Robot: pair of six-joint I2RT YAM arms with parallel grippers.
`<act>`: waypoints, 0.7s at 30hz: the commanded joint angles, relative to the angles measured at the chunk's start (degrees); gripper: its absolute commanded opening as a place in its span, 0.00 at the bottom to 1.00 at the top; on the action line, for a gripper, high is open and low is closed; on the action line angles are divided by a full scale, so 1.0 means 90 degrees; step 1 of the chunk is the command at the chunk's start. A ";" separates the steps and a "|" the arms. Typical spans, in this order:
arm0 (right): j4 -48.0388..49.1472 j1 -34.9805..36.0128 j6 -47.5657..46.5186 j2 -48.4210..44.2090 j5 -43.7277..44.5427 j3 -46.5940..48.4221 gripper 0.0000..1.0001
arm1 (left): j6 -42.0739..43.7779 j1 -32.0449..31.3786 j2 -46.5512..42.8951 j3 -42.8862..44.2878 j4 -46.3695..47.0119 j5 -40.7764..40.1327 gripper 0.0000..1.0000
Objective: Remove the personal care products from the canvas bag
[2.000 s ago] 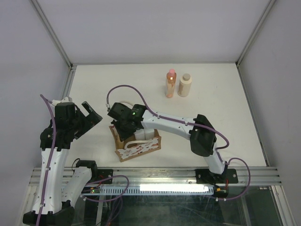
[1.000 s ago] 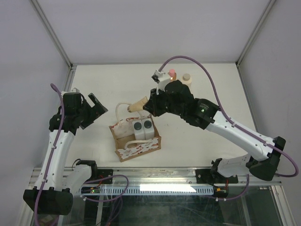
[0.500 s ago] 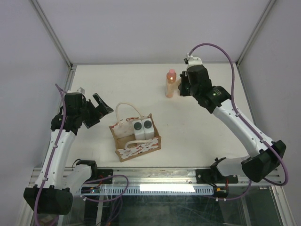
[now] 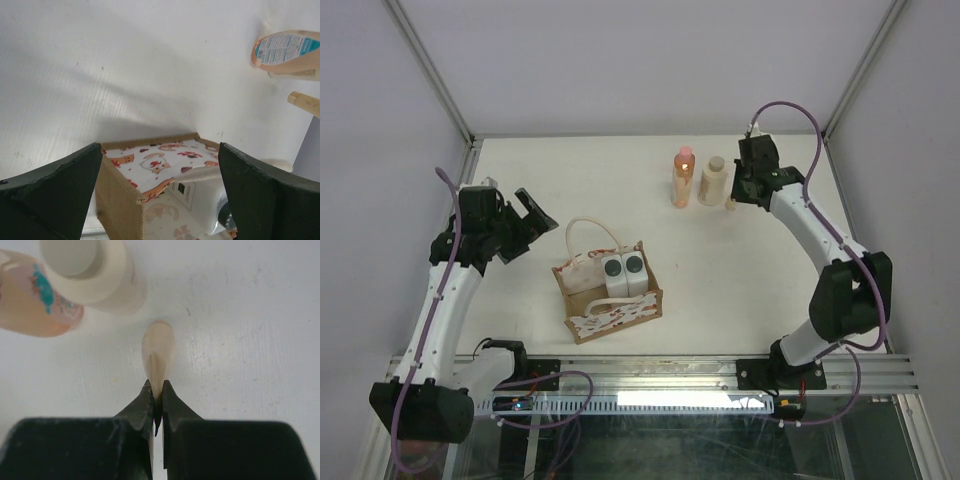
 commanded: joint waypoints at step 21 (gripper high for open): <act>-0.0424 -0.0610 -0.0421 0.2442 -0.0104 0.2622 0.00 | 0.1015 -0.0038 0.2096 0.1498 0.0932 -0.0308 0.99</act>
